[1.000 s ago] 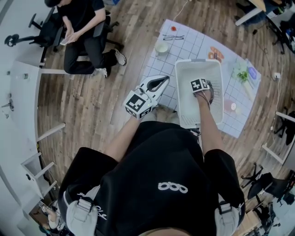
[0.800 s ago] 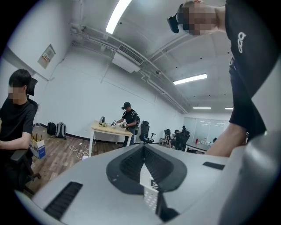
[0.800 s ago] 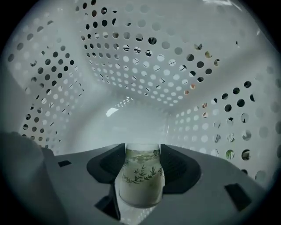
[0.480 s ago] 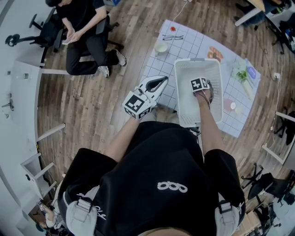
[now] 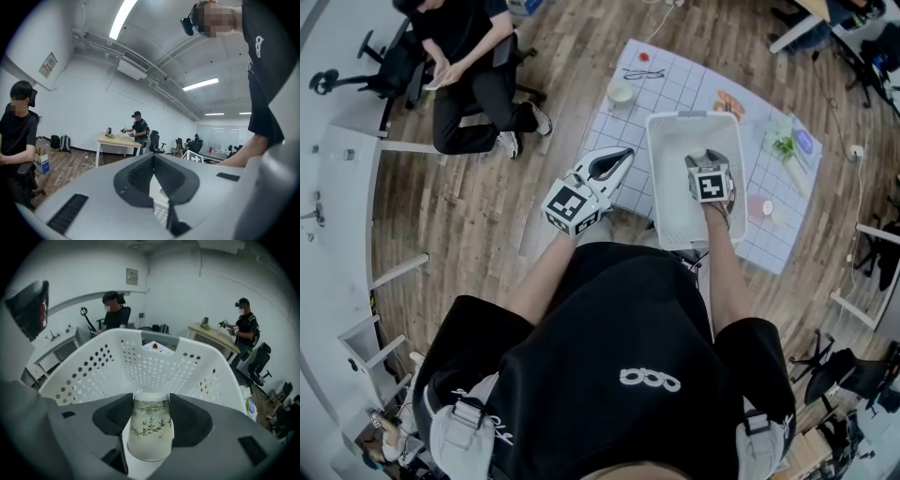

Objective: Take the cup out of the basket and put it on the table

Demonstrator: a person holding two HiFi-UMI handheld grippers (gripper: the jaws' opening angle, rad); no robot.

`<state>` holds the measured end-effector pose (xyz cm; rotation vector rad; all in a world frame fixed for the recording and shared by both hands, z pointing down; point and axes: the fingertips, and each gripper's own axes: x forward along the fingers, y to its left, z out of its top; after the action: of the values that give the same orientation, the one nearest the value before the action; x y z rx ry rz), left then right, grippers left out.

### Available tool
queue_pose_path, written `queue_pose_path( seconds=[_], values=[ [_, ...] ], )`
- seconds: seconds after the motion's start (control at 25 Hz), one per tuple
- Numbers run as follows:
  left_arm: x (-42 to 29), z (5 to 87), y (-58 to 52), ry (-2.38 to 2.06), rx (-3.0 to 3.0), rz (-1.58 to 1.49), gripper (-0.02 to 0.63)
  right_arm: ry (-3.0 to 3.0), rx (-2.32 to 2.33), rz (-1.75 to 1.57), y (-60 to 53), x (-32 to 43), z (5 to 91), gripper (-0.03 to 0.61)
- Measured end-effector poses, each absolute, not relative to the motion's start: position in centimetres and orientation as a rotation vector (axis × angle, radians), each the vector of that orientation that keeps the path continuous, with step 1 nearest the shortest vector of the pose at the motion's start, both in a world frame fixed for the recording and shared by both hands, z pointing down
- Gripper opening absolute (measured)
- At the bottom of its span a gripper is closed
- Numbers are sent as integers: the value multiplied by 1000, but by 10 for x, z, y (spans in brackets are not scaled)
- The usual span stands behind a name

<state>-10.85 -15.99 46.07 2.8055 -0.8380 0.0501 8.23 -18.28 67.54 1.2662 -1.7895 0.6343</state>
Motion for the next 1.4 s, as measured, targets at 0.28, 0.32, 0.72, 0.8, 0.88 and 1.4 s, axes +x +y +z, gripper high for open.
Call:
queue_pose_path(
  seconds=[0.28,0.32,0.72,0.8,0.88,1.4],
  values=[
    [-93,455,-154,-796,2831,48,6,-2084,1392,479,-176,65,581,242],
    [-89,454,-153,-786,2836,48,6,-2109,1408,460,-174,65,570,242],
    [-49,442,-147,-674,2888,41,6,-2295,1547,237,-153,68,469,242],
    [-44,443,-146,-661,2891,43,6,-2305,1560,213,-149,70,461,242],
    [-40,442,-144,-651,2894,43,6,-2310,1570,204,-146,74,456,242],
    [-26,440,-133,-623,2907,41,6,-2304,1606,197,-133,88,449,242]
  ],
)
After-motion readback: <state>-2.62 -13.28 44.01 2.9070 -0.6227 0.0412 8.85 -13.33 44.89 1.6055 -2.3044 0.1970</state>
